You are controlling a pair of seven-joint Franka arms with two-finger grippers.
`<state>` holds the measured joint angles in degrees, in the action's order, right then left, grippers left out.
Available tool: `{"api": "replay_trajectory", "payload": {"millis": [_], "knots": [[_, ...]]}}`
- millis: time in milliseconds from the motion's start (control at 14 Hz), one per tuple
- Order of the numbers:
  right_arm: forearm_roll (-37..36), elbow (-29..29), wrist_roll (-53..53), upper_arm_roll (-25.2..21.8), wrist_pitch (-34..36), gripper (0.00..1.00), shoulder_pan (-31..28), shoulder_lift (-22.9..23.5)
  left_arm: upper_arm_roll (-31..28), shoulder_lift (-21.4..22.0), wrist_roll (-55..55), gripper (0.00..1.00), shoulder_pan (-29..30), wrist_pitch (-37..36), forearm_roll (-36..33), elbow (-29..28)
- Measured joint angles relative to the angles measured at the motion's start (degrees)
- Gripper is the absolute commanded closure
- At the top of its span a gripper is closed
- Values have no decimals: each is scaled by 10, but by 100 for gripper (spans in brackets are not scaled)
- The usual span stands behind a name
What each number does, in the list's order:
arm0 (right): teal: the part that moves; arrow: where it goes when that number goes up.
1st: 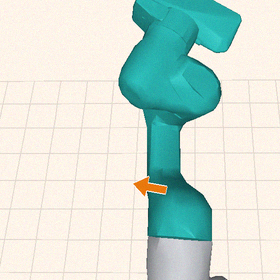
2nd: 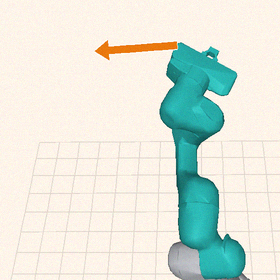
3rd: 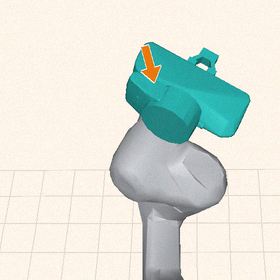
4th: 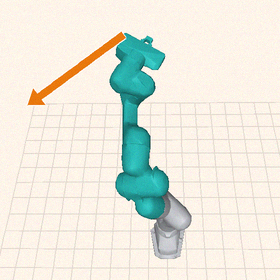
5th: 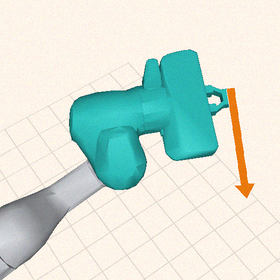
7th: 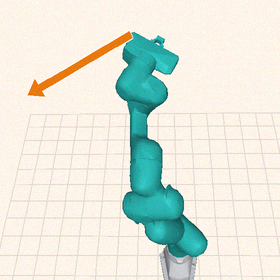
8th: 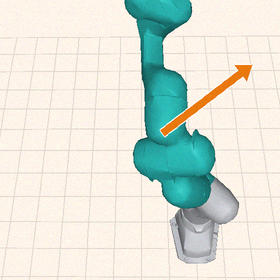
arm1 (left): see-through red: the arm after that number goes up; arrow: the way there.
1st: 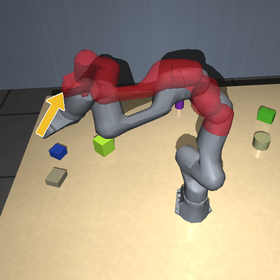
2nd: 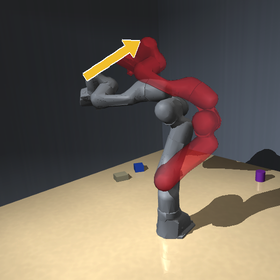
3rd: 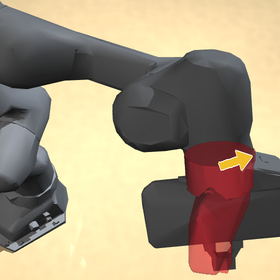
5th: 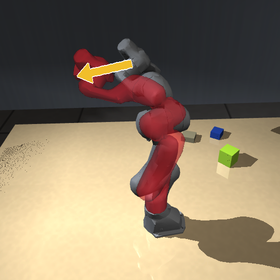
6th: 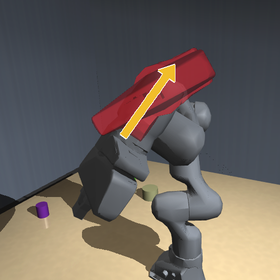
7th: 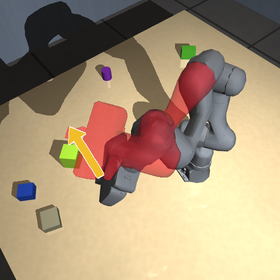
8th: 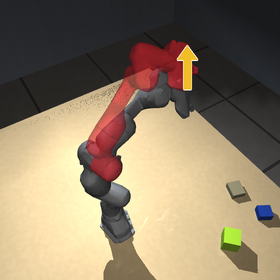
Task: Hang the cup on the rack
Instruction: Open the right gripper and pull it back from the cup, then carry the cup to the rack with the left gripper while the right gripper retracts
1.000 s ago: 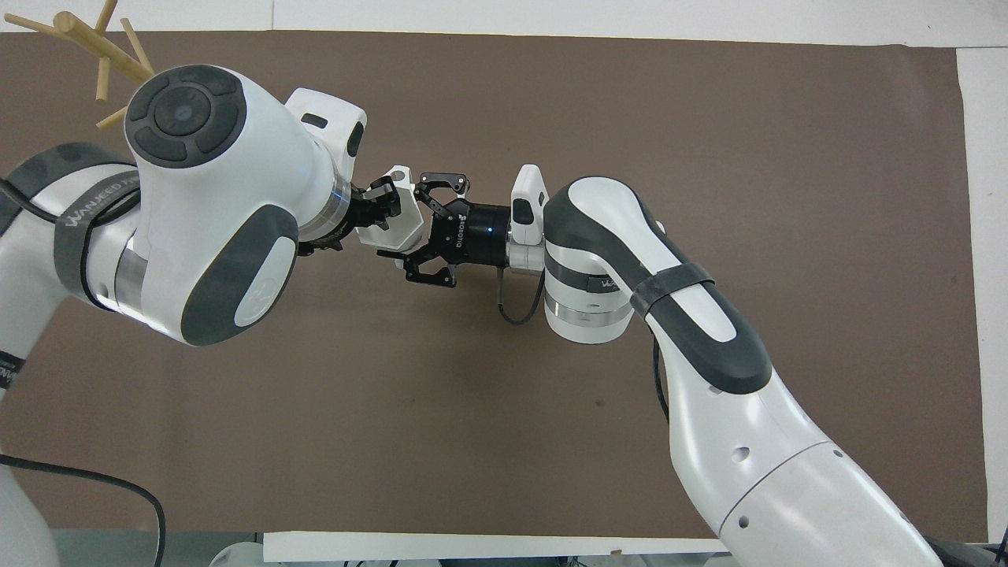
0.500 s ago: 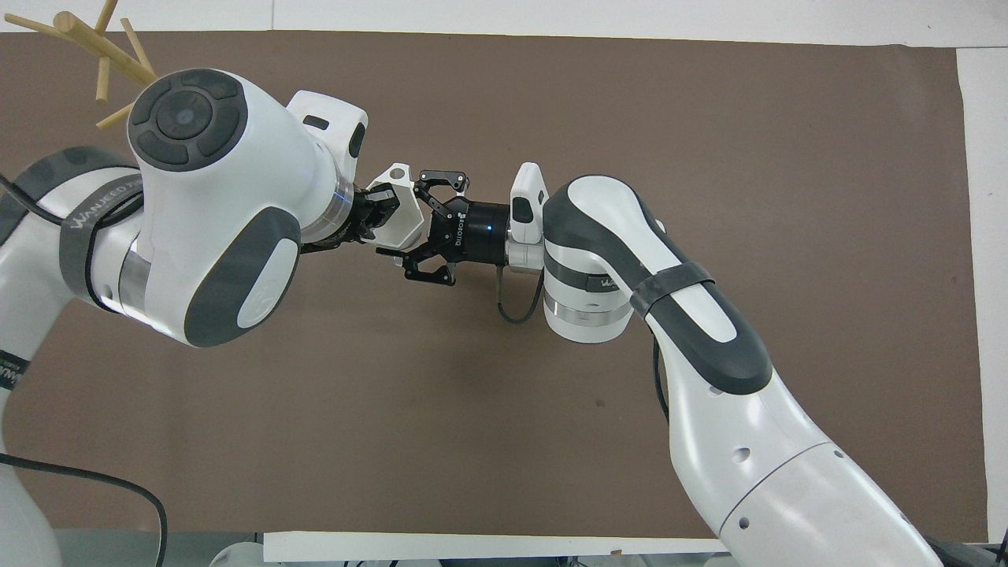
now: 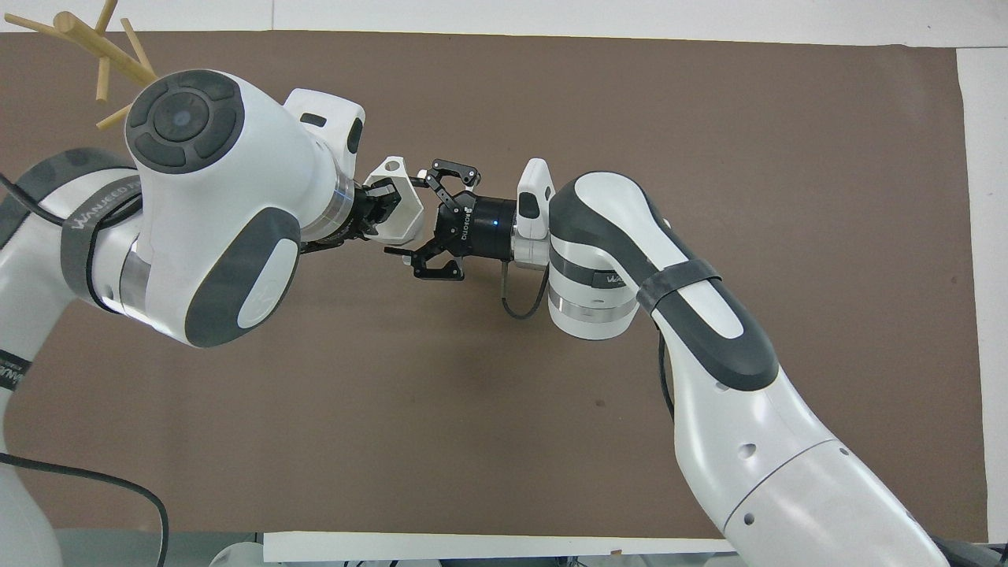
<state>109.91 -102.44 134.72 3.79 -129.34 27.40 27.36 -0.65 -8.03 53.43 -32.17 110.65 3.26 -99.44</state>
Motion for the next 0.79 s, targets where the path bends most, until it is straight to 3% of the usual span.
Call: {"api": "replay_trajectory", "payload": {"millis": [286, 500, 786], "knots": [[-37, 0, 4, -3, 53, 0, -54, 0, -4, 0, 40, 100, 2, 68, 0, -15], [-148, 0, 3, -6, 151, 0, -144, -2, -7, 9, 61, 100, 5, 194, 0, -68], [-331, 7, -36, -8, 287, 0, -283, -9, -9, 58, 67, 100, 48, 351, 0, -171]]}}
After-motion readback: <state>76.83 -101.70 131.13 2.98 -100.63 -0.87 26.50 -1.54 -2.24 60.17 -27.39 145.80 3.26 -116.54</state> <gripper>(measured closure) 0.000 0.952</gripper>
